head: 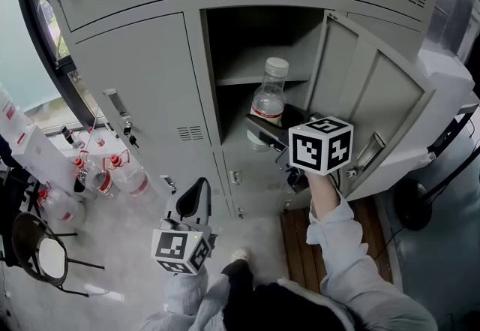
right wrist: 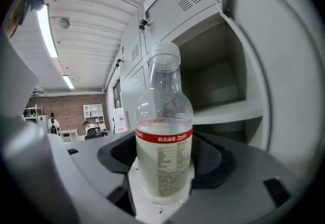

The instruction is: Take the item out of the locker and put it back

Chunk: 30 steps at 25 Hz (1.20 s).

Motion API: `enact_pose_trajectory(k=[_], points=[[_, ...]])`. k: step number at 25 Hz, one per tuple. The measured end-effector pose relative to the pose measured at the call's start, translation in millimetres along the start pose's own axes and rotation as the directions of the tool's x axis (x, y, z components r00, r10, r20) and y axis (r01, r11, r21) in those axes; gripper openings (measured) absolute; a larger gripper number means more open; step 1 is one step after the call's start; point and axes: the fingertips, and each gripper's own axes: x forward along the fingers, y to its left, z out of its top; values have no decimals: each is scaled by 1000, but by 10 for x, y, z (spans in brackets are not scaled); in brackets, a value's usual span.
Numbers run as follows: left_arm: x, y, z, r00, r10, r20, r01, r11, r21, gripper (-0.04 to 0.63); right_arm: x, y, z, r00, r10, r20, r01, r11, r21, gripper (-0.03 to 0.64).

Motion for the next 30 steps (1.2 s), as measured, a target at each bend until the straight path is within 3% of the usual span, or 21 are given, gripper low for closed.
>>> enact_pose_trajectory(k=[10, 17, 30], points=[[-468, -312, -365, 997, -14, -76, 14, 1000, -2, 8, -395, 188, -782, 997, -15, -82, 15, 1000, -8, 307], [-658, -320, -523, 994, -11, -106, 10, 1000, -14, 9, -451, 289, -1065, 994, -15, -108, 17, 1000, 21, 307], [-277, 134, -518, 994, -1, -108, -5, 998, -59, 8, 102, -30, -1341, 975, 2, -220, 33, 987, 157, 307]])
